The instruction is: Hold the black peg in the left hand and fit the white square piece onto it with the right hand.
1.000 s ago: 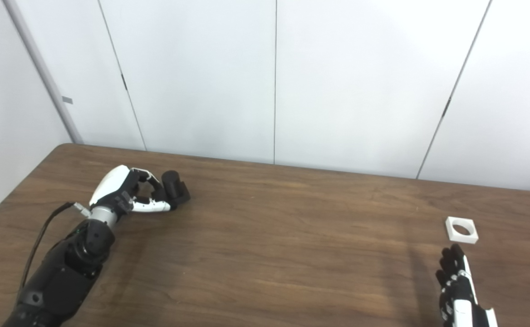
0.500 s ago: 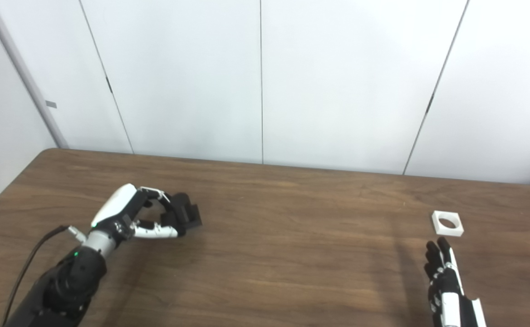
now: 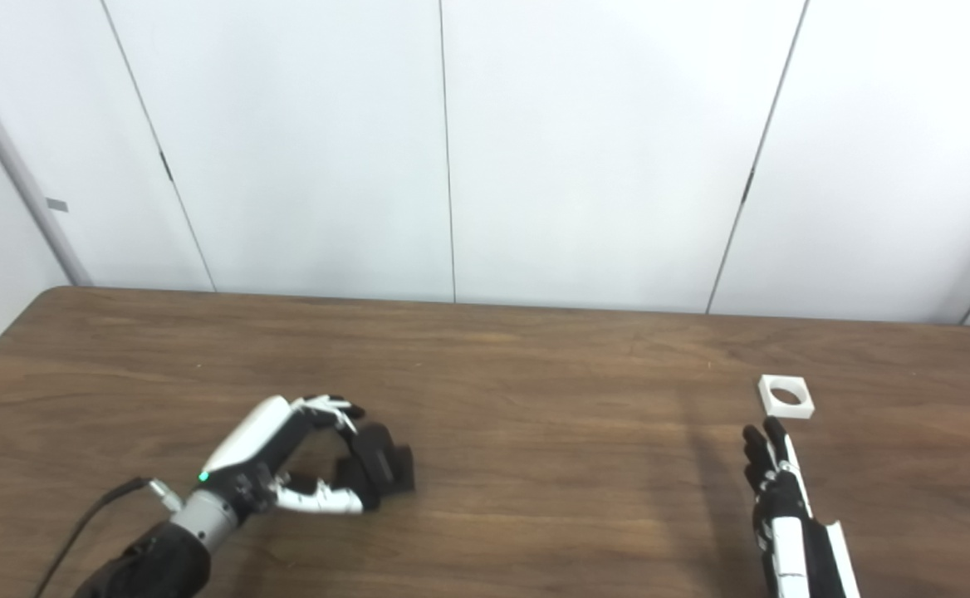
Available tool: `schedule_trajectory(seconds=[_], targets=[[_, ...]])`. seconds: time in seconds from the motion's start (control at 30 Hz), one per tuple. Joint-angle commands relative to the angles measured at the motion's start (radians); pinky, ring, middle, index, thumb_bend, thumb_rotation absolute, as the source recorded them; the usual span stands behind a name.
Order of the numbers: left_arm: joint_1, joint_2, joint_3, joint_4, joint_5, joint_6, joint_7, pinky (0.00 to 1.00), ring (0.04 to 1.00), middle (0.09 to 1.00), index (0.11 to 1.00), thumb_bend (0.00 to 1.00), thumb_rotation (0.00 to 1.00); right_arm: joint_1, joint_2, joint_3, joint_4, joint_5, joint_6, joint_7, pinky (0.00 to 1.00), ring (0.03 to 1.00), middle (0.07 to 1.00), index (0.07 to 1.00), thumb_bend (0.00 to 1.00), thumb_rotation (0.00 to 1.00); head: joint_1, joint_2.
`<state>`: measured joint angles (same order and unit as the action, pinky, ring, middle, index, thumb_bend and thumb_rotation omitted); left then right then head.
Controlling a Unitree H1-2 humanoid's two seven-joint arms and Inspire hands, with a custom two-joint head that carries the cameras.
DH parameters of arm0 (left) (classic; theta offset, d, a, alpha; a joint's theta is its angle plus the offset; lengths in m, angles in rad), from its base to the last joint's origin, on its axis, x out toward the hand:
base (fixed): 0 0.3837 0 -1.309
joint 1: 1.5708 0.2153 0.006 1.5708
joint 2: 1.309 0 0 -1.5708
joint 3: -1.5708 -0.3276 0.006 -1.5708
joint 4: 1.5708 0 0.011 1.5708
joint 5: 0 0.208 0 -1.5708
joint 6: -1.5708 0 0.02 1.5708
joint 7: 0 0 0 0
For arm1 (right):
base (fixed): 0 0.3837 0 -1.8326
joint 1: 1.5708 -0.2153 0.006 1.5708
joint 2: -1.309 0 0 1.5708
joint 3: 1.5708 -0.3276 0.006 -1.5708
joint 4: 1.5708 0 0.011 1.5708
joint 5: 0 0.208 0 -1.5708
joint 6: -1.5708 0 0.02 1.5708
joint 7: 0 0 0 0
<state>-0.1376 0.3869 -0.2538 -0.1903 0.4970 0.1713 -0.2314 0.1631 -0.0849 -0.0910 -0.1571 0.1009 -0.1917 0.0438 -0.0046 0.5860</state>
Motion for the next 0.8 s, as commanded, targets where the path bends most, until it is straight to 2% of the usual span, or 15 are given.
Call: schedule_trajectory(seconds=[0.0, 0.3, 0.5, 0.6, 0.77], targets=[[-0.007, 0.007, -0.013, -0.042, 0.024, -0.036, -0.008, 1.0, 0.973, 0.853, 0.487, 0.52, 0.05, 0.041, 0.048, 0.024, 0.101, 0.009, -0.021, -0.001, 0.99, 0.977, 0.956, 0.983, 0.53, 1.0, -0.008, 0.006], [0.045, -0.038, -0.077, -0.063, 0.106, -0.066, -0.009, 1.0, 0.96, 0.839, 0.485, 0.52, 0.05, 0.042, 0.055, 0.026, 0.092, -0.002, -0.009, -0.014, 0.99, 0.962, 0.94, 0.978, 0.54, 0.99, -0.036, 0.032], [0.065, -0.049, -0.097, -0.065, 0.125, -0.072, -0.02, 1.0, 0.958, 0.834, 0.486, 0.52, 0.05, 0.044, 0.063, 0.03, 0.073, -0.011, 0.015, -0.021, 0.97, 0.952, 0.932, 0.97, 0.56, 0.99, -0.06, 0.058], [0.073, -0.052, -0.109, -0.059, 0.138, -0.079, -0.026, 1.0, 0.956, 0.833, 0.486, 0.52, 0.05, 0.042, 0.065, 0.032, 0.073, -0.013, 0.013, -0.021, 0.97, 0.953, 0.934, 0.973, 0.55, 0.99, -0.069, 0.057], [0.09, -0.065, -0.12, -0.032, 0.152, -0.097, -0.01, 1.0, 0.951, 0.833, 0.486, 0.52, 0.05, 0.048, 0.066, 0.042, 0.064, -0.028, 0.016, -0.021, 0.97, 0.95, 0.928, 0.974, 0.5, 0.9, -0.08, 0.062]])
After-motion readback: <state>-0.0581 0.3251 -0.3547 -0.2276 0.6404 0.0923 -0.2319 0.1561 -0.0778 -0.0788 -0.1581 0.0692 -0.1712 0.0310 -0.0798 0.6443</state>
